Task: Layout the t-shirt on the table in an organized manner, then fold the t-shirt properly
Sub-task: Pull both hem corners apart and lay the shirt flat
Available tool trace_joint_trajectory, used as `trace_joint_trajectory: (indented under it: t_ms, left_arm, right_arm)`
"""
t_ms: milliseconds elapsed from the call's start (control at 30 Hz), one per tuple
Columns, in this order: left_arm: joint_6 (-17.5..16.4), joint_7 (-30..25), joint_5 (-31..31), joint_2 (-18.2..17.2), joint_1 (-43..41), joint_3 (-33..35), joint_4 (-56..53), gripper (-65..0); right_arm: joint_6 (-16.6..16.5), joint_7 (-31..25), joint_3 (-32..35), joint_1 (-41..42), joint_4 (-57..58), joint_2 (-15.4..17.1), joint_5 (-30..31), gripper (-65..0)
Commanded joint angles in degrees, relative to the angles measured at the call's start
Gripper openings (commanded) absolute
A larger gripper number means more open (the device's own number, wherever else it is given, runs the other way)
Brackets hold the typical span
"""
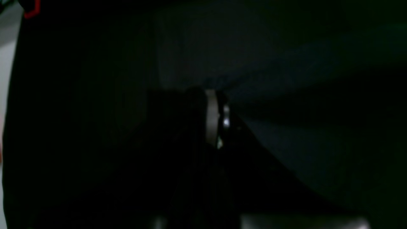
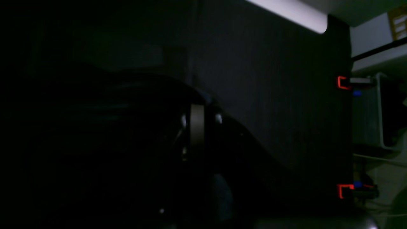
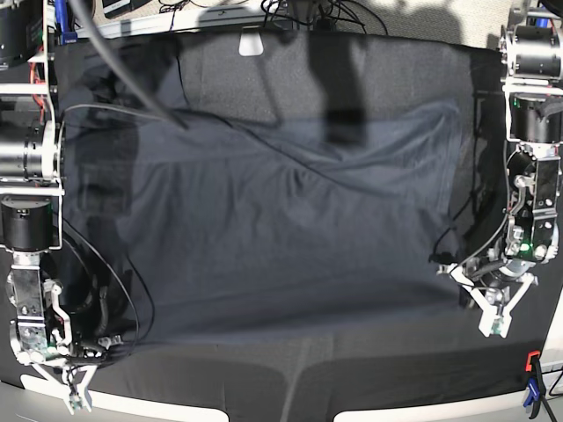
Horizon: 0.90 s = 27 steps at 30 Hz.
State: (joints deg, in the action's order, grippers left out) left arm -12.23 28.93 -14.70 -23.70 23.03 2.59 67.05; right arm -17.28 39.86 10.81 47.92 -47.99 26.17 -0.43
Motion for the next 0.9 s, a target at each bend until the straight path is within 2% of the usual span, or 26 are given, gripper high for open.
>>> trace_joint_trajectory:
  t_ms: [0, 133, 267, 400, 533, 600, 867]
  left_arm:
    - [0.5, -2.54, 0.33, -1.07, 1.9, -0.33, 0.57, -65.0]
    - [0.48, -0.5, 0.11, -0.74, 3.1, -0.33, -2.38, -65.0]
    - [0.46, -2.91, 0.11, -0.57, 5.88, -0.33, -8.09, -65.0]
    - [-0.02, -5.05, 0.15, -0.42, 10.16, -0.28, -14.29, -65.0]
    - [-3.43, -5.79, 1.88, 0.59, 13.99, -0.28, -18.82, -65.0]
    - [-3.65, -7.45, 4.04, 1.31, 14.91, -0.26, -19.85, -65.0]
    - [-3.65, -8.87, 4.33, 3.02, 16.7, -0.28, -21.46, -65.0]
  right_arm:
    - [1.97, -1.51, -0.35, 2.58, -0.94, 0.57, -0.17, -65.0]
    - [2.25, -0.92, -0.35, 2.54, -0.72, -0.39, 4.5, -65.0]
    - [3.82, -2.45, -0.35, 2.56, -0.04, -2.23, 5.31, -65.0]
    - [5.51, -4.98, -0.35, 2.6, 1.64, -3.85, 3.76, -65.0]
    - [6.36, -7.58, -0.35, 3.56, 3.72, -4.61, 1.6, -65.0]
    - [6.43, -8.31, -0.35, 4.07, 3.89, -4.57, 1.55, -65.0]
    - [6.84, -7.91, -0.35, 6.62, 3.89, -4.57, -1.46, -65.0]
